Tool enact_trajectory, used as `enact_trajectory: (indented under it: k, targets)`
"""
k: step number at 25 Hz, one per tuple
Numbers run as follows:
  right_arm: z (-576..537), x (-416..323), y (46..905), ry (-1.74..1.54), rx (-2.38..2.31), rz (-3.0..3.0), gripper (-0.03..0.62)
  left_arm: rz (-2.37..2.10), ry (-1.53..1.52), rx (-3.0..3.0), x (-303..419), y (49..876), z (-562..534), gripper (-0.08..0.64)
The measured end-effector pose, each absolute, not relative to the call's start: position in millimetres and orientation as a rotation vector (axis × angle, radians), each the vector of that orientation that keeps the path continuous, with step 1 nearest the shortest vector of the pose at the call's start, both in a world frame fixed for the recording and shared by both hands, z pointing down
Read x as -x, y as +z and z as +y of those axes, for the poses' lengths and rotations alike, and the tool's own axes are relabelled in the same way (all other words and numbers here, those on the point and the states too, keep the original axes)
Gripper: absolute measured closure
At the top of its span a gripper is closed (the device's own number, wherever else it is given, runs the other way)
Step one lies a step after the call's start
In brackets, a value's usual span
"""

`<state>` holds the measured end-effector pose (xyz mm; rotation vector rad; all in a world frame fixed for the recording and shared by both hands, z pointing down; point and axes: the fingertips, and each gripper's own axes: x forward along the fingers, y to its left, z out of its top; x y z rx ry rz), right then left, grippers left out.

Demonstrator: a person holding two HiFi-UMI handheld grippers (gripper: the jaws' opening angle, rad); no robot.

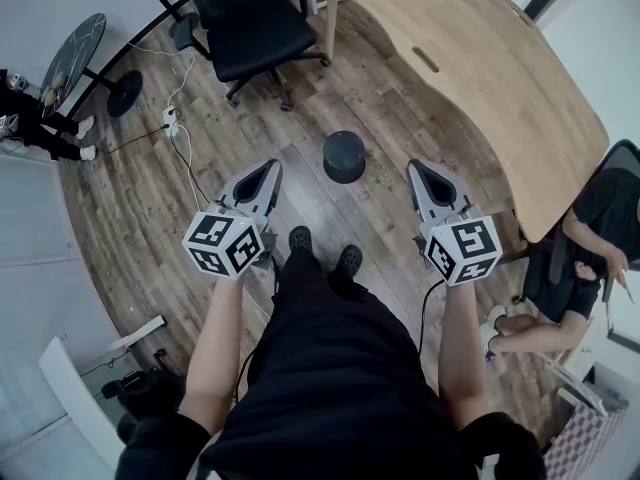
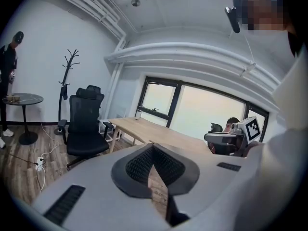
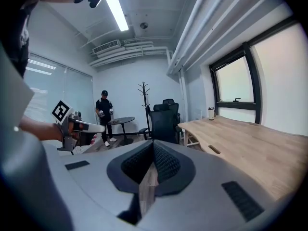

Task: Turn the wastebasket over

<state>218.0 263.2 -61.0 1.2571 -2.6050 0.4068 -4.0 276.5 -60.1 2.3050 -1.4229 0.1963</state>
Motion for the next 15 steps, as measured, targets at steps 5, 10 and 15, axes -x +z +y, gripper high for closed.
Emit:
enact_trajectory:
  k: [5,10,15]
  targets:
    - [267,-218,-51,0.442,-1.242,-2.569,0.560,-1.413,0.202,-2.291,3,-53,278,0.545]
    - [263,-218,-39,0.482,-1.234,-2.519,0.560,-1.391,0.200,-2.267,4,-41,271,0.545]
    - [247,-210,-28,0.509,-1.227,-2.486,0.560,-1.377,0.194,-2.244,13,-30,257,0.545]
